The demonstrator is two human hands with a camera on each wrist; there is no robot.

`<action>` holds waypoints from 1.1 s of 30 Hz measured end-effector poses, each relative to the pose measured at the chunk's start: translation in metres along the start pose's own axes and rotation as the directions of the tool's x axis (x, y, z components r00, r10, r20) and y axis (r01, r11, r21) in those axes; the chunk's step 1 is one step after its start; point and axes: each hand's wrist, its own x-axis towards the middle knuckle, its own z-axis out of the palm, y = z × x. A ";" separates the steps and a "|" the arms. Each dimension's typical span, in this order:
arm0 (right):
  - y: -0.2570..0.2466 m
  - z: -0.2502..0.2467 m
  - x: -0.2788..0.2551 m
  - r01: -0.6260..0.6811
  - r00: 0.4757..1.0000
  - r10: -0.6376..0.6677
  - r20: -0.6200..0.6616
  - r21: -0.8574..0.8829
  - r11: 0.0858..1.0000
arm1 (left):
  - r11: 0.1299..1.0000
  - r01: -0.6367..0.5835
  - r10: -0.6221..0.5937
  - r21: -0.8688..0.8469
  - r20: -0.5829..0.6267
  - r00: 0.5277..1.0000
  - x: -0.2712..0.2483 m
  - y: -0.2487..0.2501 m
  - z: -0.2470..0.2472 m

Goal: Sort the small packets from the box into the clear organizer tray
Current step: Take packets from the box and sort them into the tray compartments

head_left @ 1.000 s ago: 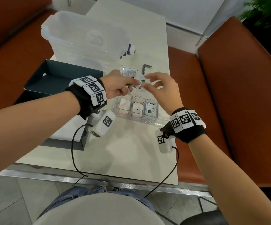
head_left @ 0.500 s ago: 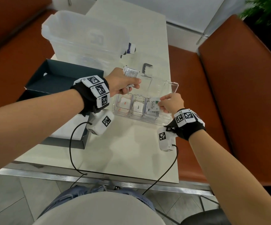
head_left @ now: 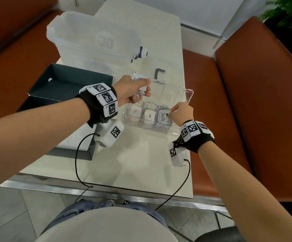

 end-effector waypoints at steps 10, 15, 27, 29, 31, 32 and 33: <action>-0.037 -0.016 -0.017 0.304 0.952 -0.284 -0.117 0.222 0.926 | 0.971 0.127 -0.103 -0.202 0.124 0.987 -0.005 0.006 0.004; -0.066 -0.024 -0.024 0.358 0.933 -0.340 -0.120 0.429 0.830 | 0.983 0.132 -0.103 -0.129 0.212 0.972 -0.012 0.007 0.010; -0.058 -0.036 -0.017 0.274 0.960 -0.198 -0.199 0.515 0.812 | 0.985 0.080 -0.048 -0.153 0.202 0.978 -0.008 0.006 0.006; -0.055 -0.037 -0.017 0.270 0.955 -0.153 -0.255 0.527 0.806 | 0.982 0.088 -0.057 -0.168 0.180 0.982 -0.009 0.005 0.005; -0.054 -0.036 -0.020 0.302 0.930 -0.123 -0.345 0.531 0.792 | 0.983 0.080 -0.053 -0.166 0.160 0.986 -0.009 0.003 0.005; -0.056 -0.035 -0.023 0.324 0.916 -0.123 -0.381 0.524 0.788 | 0.983 0.078 -0.052 -0.163 0.157 0.986 -0.009 0.002 0.006; -0.057 -0.034 -0.025 0.342 0.908 -0.131 -0.399 0.522 0.782 | 0.983 0.080 -0.053 -0.164 0.159 0.986 -0.010 0.001 0.007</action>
